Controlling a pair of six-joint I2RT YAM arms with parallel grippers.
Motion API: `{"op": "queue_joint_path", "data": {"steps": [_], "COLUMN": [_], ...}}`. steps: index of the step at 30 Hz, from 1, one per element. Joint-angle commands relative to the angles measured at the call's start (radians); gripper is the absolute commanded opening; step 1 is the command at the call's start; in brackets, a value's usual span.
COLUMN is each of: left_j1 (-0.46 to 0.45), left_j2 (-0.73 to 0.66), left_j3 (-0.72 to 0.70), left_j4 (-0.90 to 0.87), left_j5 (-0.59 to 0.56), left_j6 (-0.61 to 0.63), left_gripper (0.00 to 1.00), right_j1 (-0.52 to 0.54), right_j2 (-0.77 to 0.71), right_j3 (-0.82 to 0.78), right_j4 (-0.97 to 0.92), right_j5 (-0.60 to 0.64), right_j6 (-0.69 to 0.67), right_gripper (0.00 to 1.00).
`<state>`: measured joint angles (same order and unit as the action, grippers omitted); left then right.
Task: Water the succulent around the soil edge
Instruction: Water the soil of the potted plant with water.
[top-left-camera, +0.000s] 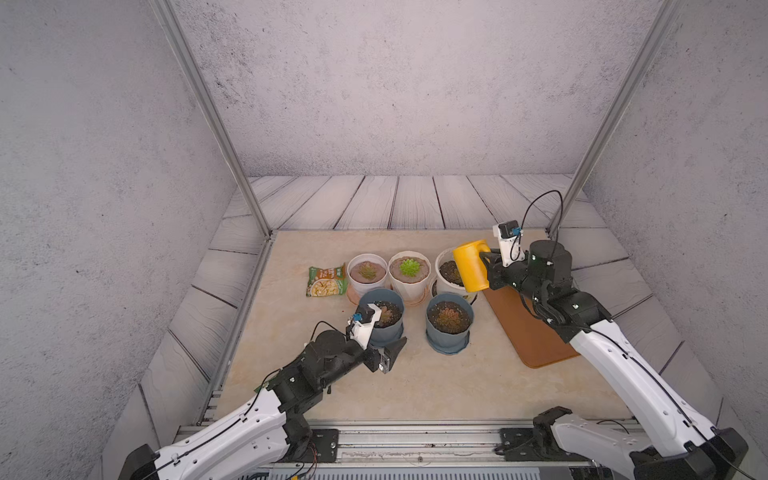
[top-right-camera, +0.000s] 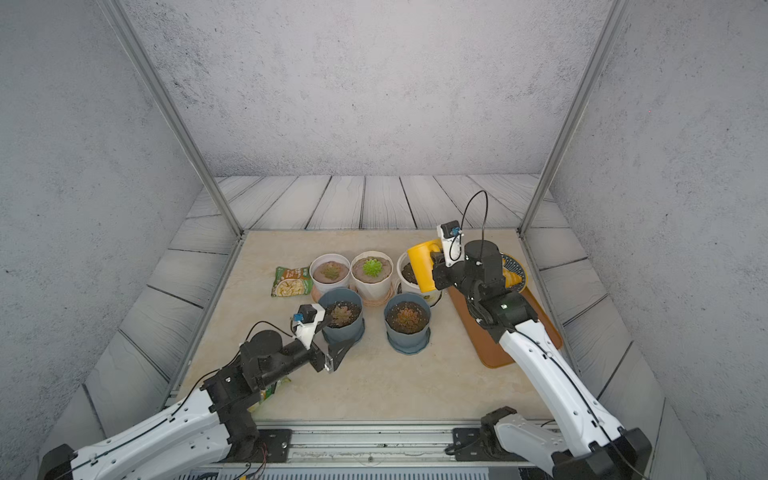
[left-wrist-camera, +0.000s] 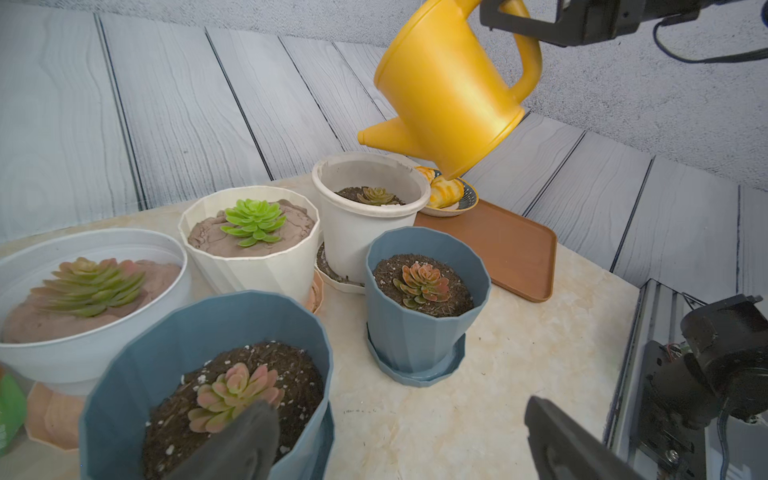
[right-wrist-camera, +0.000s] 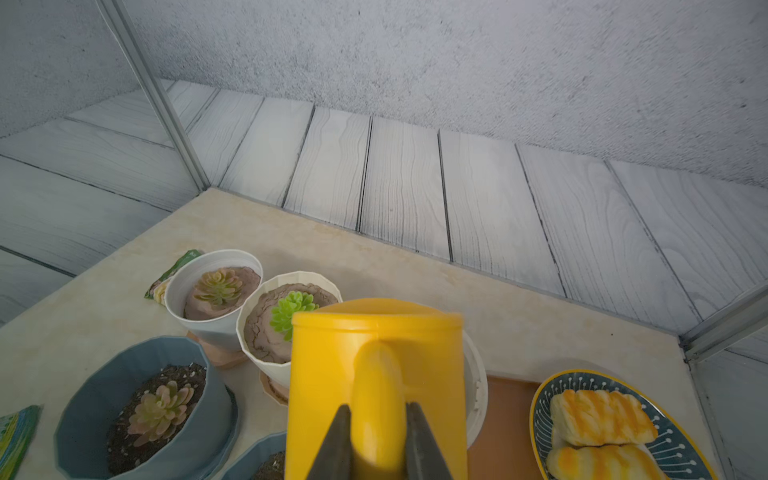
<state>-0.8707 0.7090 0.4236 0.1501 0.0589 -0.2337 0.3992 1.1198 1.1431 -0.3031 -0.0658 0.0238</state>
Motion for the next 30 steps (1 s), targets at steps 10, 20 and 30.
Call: {"op": "queue_joint_path", "data": {"steps": [10,20,30], "left_j1": [0.007,0.007,0.007], "left_j2": [0.002,-0.009,-0.016], "left_j3": [0.027,0.021,0.018], "left_j4": [-0.005,-0.002,-0.002], "left_j5": [-0.013,-0.013,-0.021], "left_j6": [-0.044,-0.05,-0.052], "left_gripper": [0.98,0.98,0.98], "right_j1": [-0.004,-0.004,-0.004], "right_j2": [0.156,0.26,0.345], "right_j3": [0.117,0.212,0.308], "right_j4": [-0.058,-0.09,-0.113], "right_j5": [-0.026,-0.013,0.081], "right_j6": [-0.037,-0.043,-0.045], "right_gripper": [0.0,0.0,0.0]}}
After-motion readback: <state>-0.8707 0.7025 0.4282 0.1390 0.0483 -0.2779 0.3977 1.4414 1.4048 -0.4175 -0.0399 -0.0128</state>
